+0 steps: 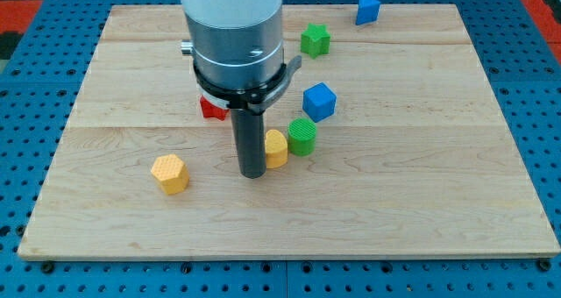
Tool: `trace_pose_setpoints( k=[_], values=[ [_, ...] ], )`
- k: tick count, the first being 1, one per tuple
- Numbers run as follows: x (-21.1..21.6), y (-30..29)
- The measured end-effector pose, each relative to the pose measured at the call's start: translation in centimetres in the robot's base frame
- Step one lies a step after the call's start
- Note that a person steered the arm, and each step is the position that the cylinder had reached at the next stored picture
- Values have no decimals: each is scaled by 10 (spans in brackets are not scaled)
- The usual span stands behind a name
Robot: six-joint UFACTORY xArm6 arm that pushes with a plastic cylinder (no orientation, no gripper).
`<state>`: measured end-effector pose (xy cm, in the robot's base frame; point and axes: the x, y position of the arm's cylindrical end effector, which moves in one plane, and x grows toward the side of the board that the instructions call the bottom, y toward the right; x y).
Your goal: Slide the yellow hexagon to the center left
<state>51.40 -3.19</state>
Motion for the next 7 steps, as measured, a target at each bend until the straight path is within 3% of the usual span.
trace_pose_setpoints(
  k=[1, 3, 4, 7],
  values=[
    [19, 2],
    [103, -19],
    [94, -76],
    [-10, -114]
  ],
)
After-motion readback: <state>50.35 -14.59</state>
